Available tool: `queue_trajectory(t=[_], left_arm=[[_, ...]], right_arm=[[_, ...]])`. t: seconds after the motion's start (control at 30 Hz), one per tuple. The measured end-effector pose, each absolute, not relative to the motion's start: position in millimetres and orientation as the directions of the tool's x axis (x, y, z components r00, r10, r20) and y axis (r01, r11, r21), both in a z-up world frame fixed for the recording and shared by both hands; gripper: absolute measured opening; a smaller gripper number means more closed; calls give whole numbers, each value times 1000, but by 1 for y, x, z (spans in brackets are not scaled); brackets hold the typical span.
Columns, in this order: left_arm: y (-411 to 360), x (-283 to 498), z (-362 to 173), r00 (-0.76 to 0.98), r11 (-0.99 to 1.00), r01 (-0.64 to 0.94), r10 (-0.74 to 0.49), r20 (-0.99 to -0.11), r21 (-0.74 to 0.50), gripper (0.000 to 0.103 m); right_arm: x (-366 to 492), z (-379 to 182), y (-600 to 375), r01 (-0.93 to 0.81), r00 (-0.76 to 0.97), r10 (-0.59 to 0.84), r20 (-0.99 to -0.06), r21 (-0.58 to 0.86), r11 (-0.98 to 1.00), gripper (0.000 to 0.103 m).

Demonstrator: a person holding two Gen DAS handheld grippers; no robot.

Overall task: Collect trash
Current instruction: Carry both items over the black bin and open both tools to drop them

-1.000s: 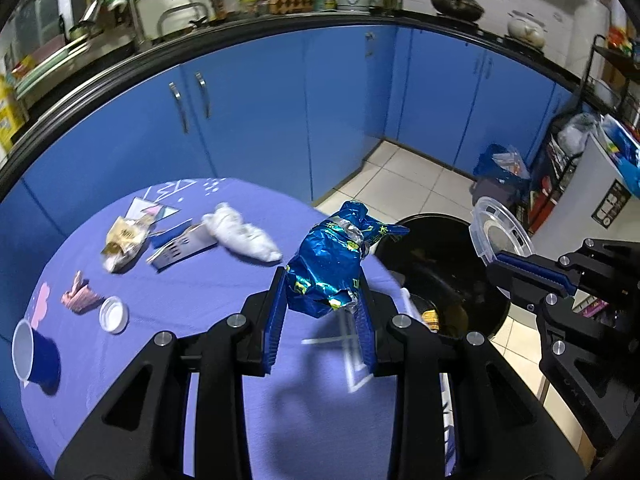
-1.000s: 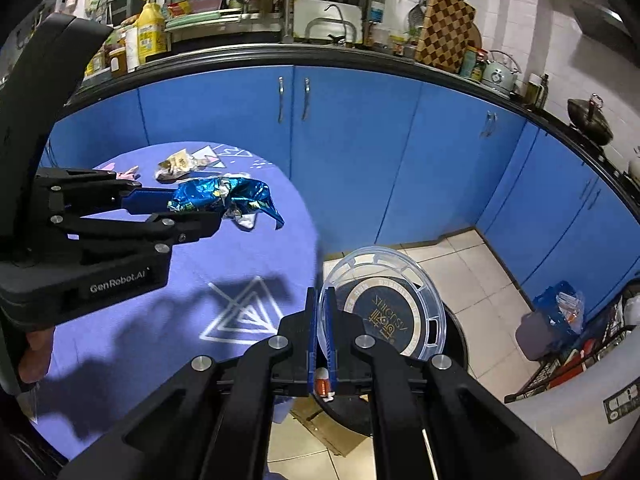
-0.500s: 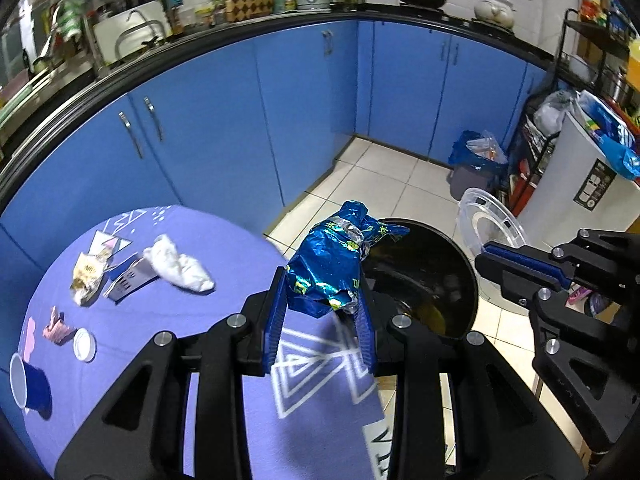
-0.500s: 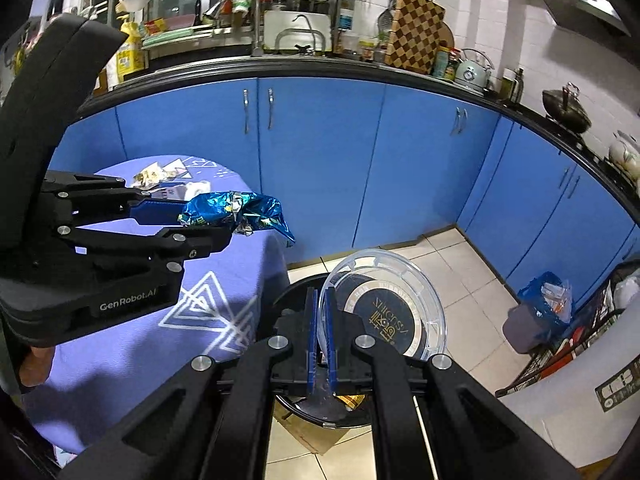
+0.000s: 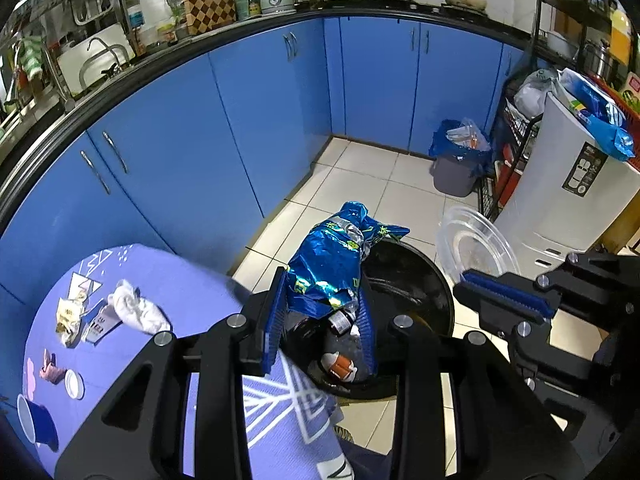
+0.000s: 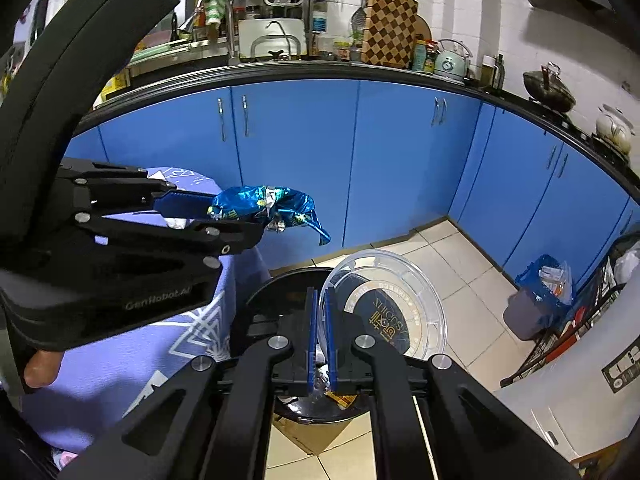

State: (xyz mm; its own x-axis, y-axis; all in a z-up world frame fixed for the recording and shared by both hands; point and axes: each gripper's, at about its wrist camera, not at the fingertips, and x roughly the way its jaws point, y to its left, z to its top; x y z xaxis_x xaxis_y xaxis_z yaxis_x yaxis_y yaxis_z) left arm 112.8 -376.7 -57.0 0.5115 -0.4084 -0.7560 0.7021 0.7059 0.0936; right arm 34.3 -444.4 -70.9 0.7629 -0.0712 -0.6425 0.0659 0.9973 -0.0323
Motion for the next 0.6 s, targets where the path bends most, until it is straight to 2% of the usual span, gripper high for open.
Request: queue_trajectory(t=[0.13, 0.2, 0.27, 0.3, 0.4, 0.6], left_arm=[[-386, 117, -60, 510, 709, 699, -402, -760, 94, 35], [-388, 122, -65, 498, 713, 696, -394, -773, 84, 41], [-387, 126, -67, 504, 729, 680, -386, -772, 80, 88], [-385, 125, -67, 520, 738, 670, -391, -759, 79, 95], [-382, 124, -64, 565, 751, 651, -382, -731, 111, 99], [-372, 133, -63, 567, 768, 633, -368, -737, 102, 99]], right_arm=[[33, -74, -450, 74, 759, -78, -646, -33, 997, 4], [33, -75, -451, 77, 759, -82, -646, -35, 996, 4], [33, -76, -452, 79, 759, -83, -646, -35, 996, 4], [34, -77, -453, 80, 757, -84, -647, -35, 996, 4], [35, -79, -454, 80, 754, -83, -651, -34, 996, 4], [39, -79, -447, 68, 754, -76, -652, -38, 997, 4]])
